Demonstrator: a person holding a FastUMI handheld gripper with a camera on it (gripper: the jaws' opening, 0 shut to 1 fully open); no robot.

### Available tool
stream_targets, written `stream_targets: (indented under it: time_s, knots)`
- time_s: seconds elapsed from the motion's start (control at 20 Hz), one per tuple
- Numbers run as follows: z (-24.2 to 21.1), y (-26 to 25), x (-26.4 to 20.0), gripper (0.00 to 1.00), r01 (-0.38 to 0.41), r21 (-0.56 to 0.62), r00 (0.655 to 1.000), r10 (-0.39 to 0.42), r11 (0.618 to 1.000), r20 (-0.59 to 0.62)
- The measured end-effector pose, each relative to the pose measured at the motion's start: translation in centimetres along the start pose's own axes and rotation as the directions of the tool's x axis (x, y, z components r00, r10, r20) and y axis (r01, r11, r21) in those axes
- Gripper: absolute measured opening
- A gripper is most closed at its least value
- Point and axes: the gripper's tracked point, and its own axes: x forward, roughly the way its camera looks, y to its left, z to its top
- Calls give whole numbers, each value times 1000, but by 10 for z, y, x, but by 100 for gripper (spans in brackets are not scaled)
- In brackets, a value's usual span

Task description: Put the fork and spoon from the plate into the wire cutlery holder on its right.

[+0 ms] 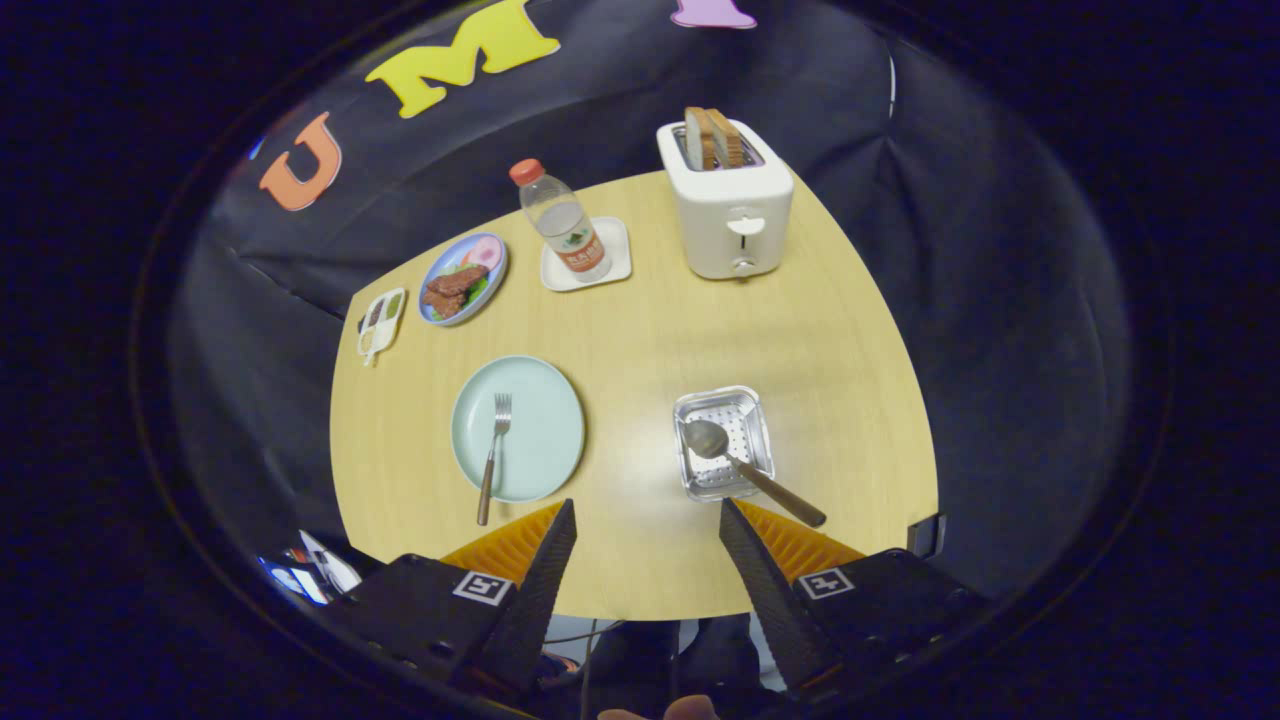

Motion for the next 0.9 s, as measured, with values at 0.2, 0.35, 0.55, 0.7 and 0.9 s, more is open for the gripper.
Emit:
stream_targets:
  time_s: [0.2, 0.35, 0.55, 0.7, 0.9]
  knots:
    - [-21, 64, 23, 93, -41, -59, 999, 41, 997, -8]
    - [-52, 108, 51, 95, -66, -77, 995, 60, 995, -74]
    - [-88, 153, 93, 95, -73, -69, 986, 62, 995, -155]
    - [-104, 175, 124, 95, -60, -57, 982, 48, 997, -183]
    - [-111, 187, 160, 95, -12, -55, 980, 1, 998, -201]
